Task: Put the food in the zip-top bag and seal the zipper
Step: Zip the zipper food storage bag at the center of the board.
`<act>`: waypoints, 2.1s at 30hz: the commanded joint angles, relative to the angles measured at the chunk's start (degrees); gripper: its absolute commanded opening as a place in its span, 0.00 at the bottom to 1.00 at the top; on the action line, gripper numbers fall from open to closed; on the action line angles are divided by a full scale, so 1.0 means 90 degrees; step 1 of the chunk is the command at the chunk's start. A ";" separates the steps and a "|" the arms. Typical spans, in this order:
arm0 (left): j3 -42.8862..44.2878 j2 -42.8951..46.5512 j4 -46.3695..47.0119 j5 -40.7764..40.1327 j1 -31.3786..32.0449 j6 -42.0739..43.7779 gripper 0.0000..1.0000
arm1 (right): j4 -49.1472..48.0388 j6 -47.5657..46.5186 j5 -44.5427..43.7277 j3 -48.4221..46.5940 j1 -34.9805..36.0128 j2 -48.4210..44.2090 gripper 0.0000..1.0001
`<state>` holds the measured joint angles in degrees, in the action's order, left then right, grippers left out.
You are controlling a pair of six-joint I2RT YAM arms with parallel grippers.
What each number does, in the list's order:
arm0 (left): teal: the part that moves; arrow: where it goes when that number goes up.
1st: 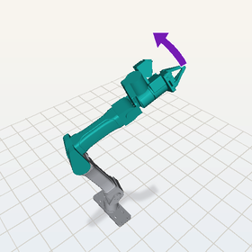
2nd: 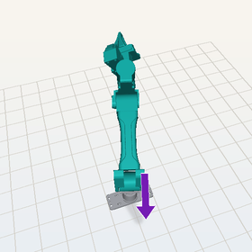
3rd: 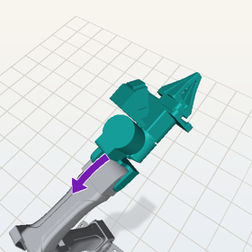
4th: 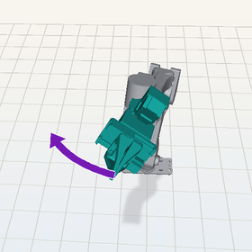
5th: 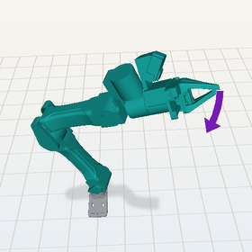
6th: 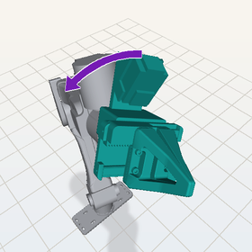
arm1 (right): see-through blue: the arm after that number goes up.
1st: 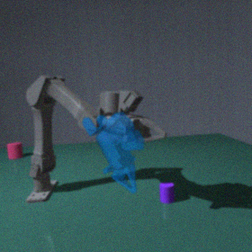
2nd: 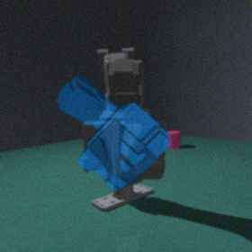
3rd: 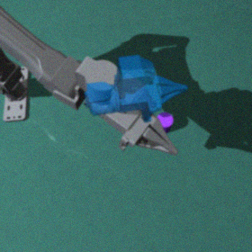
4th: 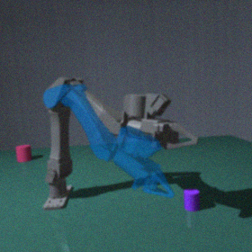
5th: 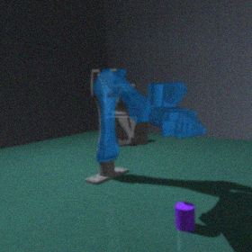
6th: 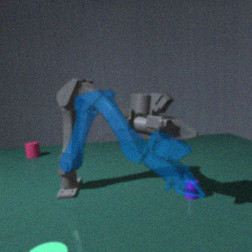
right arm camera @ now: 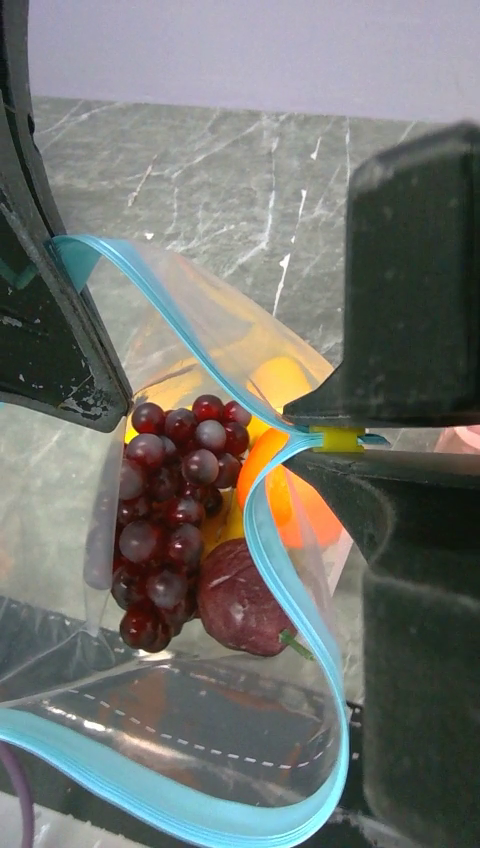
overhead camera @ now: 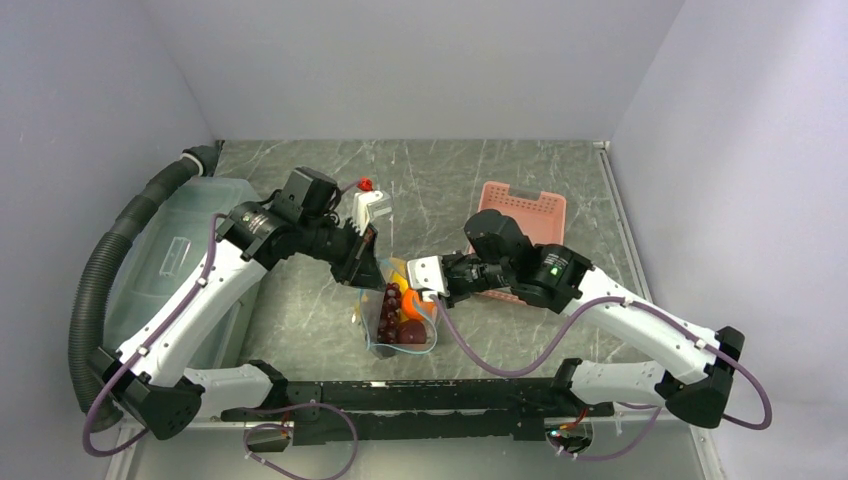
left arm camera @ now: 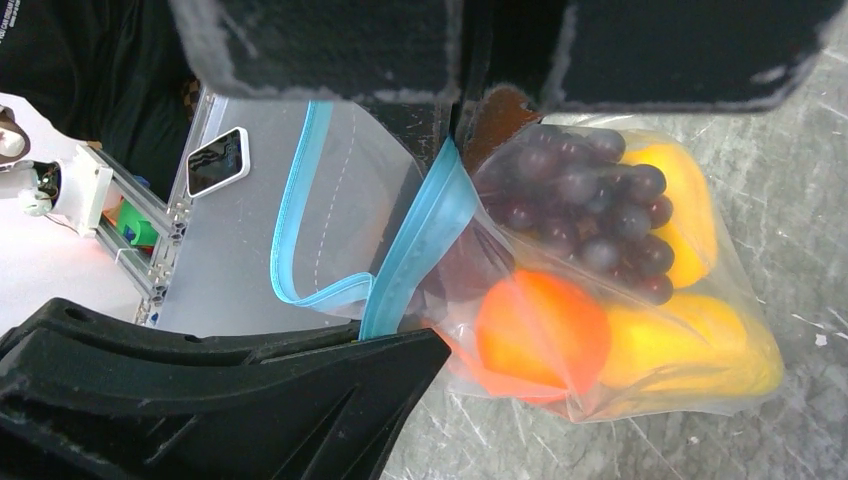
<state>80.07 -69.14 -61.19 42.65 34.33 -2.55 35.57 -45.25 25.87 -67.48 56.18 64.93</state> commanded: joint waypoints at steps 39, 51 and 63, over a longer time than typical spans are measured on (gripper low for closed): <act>-0.1350 0.1393 0.3926 0.1159 0.0059 -0.0375 0.75 | 0.2815 0.2537 -0.0161 -0.3105 0.0075 0.1219 0.00; -0.2258 0.1739 0.5765 0.1085 0.0061 -0.0857 1.00 | 0.3352 0.2872 0.0452 -0.3814 0.0076 0.1715 0.00; -0.2544 0.1460 0.6672 0.2573 0.0058 -0.1090 1.00 | 0.3235 0.3250 0.0806 -0.4128 0.0076 0.2020 0.00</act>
<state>57.82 -55.31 -6.28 57.69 34.61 -10.81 66.87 -18.24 29.67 -100.55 56.69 83.02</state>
